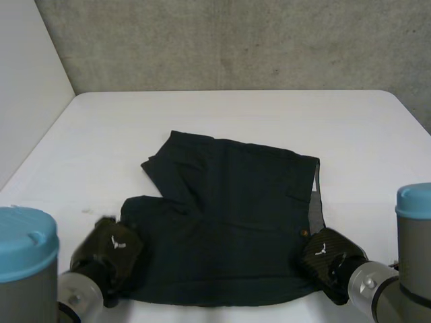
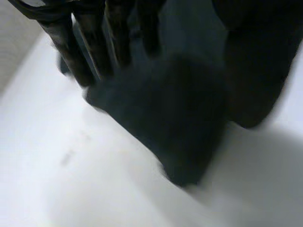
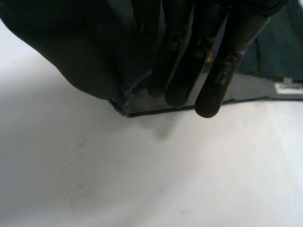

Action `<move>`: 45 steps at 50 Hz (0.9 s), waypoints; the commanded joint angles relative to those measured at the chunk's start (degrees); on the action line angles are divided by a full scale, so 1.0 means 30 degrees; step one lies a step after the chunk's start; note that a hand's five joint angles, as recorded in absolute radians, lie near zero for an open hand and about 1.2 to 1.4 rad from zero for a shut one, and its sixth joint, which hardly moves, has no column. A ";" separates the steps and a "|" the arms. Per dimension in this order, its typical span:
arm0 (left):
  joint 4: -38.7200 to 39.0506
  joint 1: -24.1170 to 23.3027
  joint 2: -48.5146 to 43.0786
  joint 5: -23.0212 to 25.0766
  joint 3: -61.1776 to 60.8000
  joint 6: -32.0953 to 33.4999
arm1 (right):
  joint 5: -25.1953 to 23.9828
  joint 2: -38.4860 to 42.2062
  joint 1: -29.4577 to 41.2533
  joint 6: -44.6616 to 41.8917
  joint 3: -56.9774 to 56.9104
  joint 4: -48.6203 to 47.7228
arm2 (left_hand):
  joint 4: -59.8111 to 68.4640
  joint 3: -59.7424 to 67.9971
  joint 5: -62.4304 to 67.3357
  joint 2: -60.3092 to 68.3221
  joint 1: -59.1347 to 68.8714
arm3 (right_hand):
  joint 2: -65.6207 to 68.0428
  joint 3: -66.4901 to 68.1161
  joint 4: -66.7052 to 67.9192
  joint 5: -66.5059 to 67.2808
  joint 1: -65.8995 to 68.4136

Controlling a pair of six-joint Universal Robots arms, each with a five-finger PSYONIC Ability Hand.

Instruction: Fold the shorts.

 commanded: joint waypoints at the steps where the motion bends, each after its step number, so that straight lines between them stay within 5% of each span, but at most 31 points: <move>1: 0.1762 0.0661 0.0599 0.0905 0.2808 0.0956 | -0.0097 -0.0226 -0.0237 0.0144 0.0465 -0.1790 | -0.1608 -0.1880 -0.1894 -0.1724 -0.0418 | 0.4132 0.4088 0.3912 0.4442 0.8148; 10: 0.8090 0.3327 -0.3848 0.5532 0.6000 0.0840 | -0.0126 -0.0226 -0.0266 0.0202 0.0758 -0.2464 | 0.2651 0.2380 0.2365 0.2535 0.3842 | 0.4132 0.4088 0.3912 0.4442 0.8148; 16: 0.8330 0.4002 -0.8968 0.8112 0.9978 0.0781 | -0.0127 -0.0109 -0.0179 0.0554 0.1139 -0.3109 | 0.3158 0.2887 0.2872 0.3042 0.4349 | 0.4132 0.4088 0.3912 0.4442 0.8148; 29: 0.4200 0.5028 -1.4751 0.8526 1.5612 0.0956 | -0.0097 -0.0079 -0.0266 0.0671 0.1285 -0.3783 | 0.6123 0.5852 0.5837 0.6007 0.7314 | 0.4132 0.4088 0.3912 0.4442 0.8148; 34: 0.3642 0.5350 -1.5016 0.8175 1.5966 0.0928 | -0.0068 -0.0050 -0.0266 0.0671 0.1227 -0.3841 | 1.7943 1.7671 1.7657 1.7827 1.9133 | 0.4132 0.4088 0.3912 0.4442 0.8148; 35: 0.3612 0.5380 -1.4958 0.7884 1.5820 0.0898 | -0.0068 -0.0050 -0.0266 0.0671 0.1227 -0.3871 | 2.1125 2.0854 2.0839 2.1009 2.2316 | 0.4132 0.4088 0.3912 0.4442 0.8148; 45: 0.3670 0.5116 -1.3816 0.3929 1.3390 0.0898 | 0.0078 -0.0079 -0.0296 0.0701 0.1198 -0.3842 | 2.1318 2.1047 2.1032 2.1202 2.2509 | 0.4132 0.4088 0.3912 0.4442 0.8148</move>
